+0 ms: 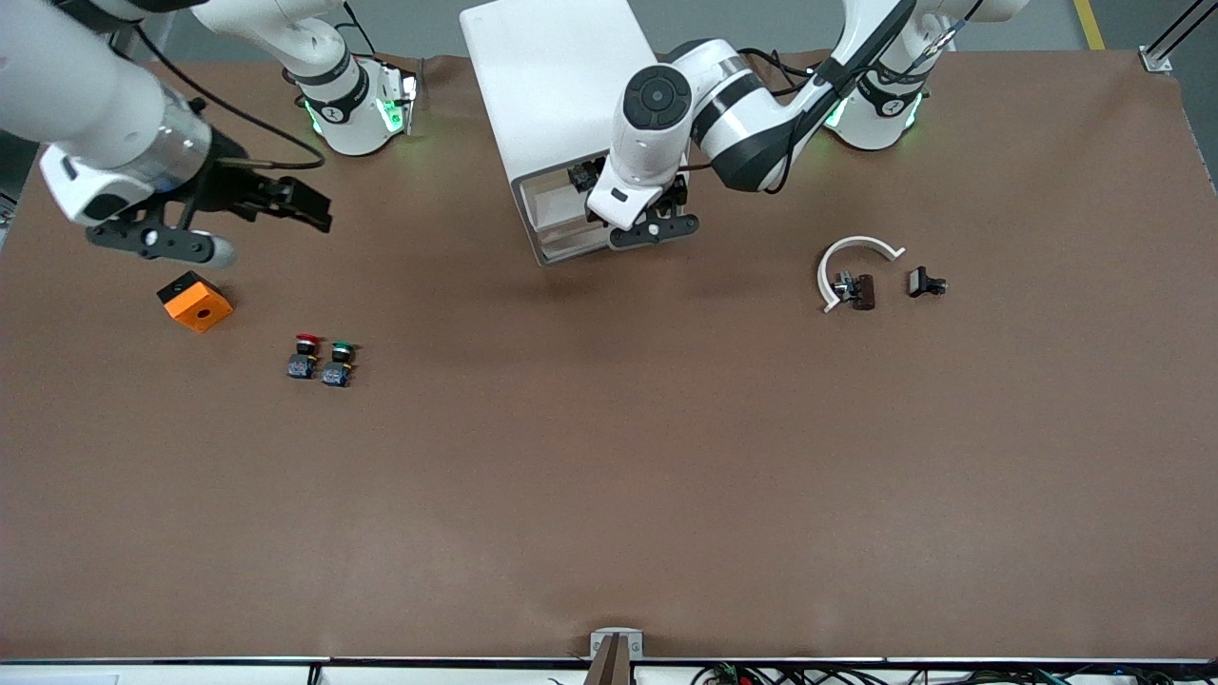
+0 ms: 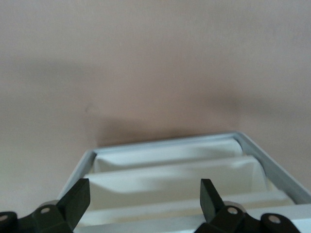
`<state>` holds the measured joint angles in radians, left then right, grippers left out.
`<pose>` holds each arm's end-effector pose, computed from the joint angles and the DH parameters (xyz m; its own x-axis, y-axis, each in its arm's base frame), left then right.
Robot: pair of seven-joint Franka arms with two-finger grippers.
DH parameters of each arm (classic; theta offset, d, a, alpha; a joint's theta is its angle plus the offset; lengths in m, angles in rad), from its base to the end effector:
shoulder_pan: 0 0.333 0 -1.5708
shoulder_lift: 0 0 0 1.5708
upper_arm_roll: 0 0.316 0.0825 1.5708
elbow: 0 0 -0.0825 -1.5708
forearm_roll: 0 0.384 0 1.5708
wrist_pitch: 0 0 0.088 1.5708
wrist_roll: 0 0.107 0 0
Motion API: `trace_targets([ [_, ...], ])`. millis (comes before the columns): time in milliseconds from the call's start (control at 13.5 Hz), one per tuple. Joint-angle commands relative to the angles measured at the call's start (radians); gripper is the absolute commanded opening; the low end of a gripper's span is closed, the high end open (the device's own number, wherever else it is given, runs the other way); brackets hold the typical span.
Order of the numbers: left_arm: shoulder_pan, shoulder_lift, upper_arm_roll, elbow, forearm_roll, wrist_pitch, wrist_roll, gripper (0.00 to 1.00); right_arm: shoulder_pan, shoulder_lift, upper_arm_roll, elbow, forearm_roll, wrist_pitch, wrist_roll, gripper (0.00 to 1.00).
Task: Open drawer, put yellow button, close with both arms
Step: 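Push the drawer closed with the left gripper while the right gripper withdraws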
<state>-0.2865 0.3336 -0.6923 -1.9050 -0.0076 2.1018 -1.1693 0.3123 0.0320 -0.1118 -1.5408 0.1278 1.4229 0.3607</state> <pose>0.3561 -0.4909 0.3573 0.9529 0.2056 -0.2228 0.2166 -0.9759 0.0259 0.5335 0.1249 0.6100 0.9729 -0.1422 -0.1822 -0.1560 -0.9857 -0.0637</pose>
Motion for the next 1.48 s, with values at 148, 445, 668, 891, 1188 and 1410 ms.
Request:
trace_targets([
  [148,0.009,-0.010,-0.081,-0.031,-0.054,0.003,-0.053,1.00,-0.148,-0.021,0.020,-0.030,-0.060,0.045,-0.163,1.00],
  [445,0.009,0.004,-0.101,-0.037,-0.055,0.001,-0.064,1.00,-0.229,-0.020,0.020,-0.028,-0.091,0.082,-0.280,1.00],
  [668,0.026,0.004,-0.093,-0.028,-0.052,0.000,-0.064,1.00,-0.263,-0.017,0.020,-0.028,-0.118,0.100,-0.304,1.00],
  [891,0.110,0.010,-0.064,0.030,-0.042,-0.002,-0.053,1.00,-0.275,-0.011,0.020,-0.025,-0.140,0.116,-0.305,1.00],
  [1188,0.255,0.012,-0.062,0.076,0.046,-0.002,-0.017,1.00,-0.312,-0.009,0.020,-0.025,-0.140,0.128,-0.350,1.00],
  [1410,0.395,0.002,-0.064,0.096,0.087,-0.002,0.090,1.00,-0.328,-0.009,0.020,-0.024,-0.140,0.137,-0.397,1.00],
])
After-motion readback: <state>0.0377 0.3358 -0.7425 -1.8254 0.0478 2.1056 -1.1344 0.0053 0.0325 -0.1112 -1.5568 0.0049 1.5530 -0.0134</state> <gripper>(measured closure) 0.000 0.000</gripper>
